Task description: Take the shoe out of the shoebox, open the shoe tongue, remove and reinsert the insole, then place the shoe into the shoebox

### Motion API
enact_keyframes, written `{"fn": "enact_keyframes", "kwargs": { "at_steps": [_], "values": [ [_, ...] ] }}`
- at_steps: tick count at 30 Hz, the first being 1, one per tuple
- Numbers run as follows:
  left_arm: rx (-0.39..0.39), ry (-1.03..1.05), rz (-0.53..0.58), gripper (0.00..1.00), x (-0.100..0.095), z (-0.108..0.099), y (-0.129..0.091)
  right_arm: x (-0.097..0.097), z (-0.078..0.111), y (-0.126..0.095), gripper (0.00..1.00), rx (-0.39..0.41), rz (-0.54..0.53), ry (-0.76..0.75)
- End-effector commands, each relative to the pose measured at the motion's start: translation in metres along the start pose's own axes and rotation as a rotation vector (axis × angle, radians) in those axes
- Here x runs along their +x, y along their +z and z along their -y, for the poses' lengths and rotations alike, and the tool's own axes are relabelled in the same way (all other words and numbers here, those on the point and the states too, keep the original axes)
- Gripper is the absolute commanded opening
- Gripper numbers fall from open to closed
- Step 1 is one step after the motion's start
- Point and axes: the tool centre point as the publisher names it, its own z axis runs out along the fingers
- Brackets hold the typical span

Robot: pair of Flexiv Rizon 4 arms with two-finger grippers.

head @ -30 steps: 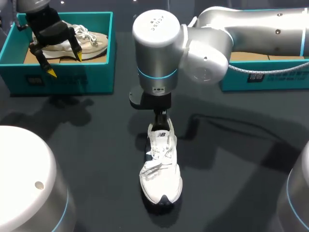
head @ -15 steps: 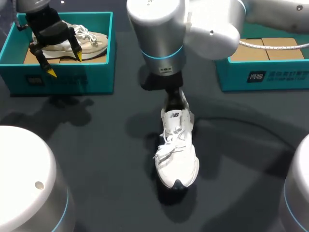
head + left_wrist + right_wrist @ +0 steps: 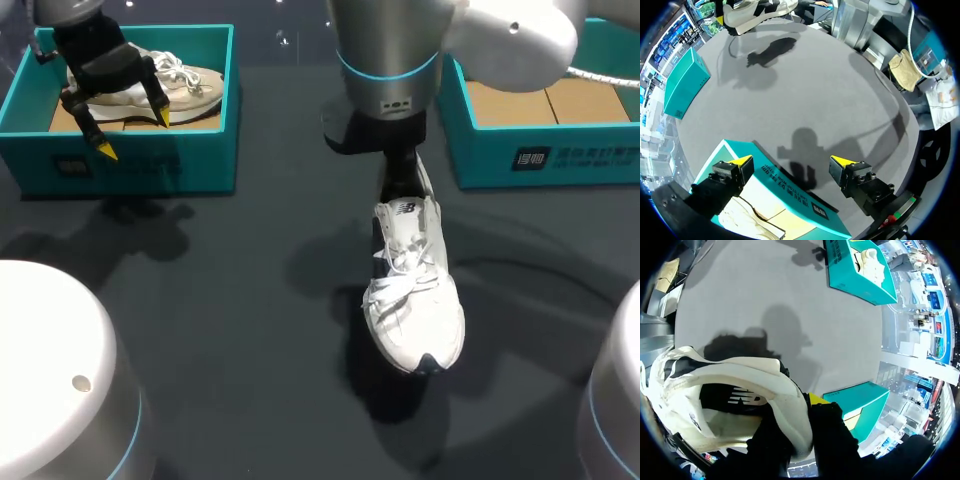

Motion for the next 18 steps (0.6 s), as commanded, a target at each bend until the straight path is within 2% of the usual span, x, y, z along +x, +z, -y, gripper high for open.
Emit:
{"fn": "enact_keyframes", "kwargs": {
  "at_steps": [1, 8, 14, 18],
  "values": [
    [-0.001, 0.001, -0.002, 1.0, 0.0, 0.0, 0.0, 0.001, 0.005, 0.001, 0.0, -0.013, 0.001, -0.002],
    [-0.001, 0.001, -0.002, 1.0, 0.0, 0.0, 0.0, 0.001, 0.005, 0.001, 0.0, -0.013, 0.001, -0.002],
    [-0.001, 0.001, -0.002, 1.0, 0.0, 0.0, 0.0, -0.026, 0.033, -0.018, 0.0, 0.045, -0.007, 0.032],
    [-0.001, 0.001, -0.002, 1.0, 0.0, 0.0, 0.0, -0.041, 0.05, -0.037, 0.0, 0.033, 0.04, 0.018]
  ]
}}
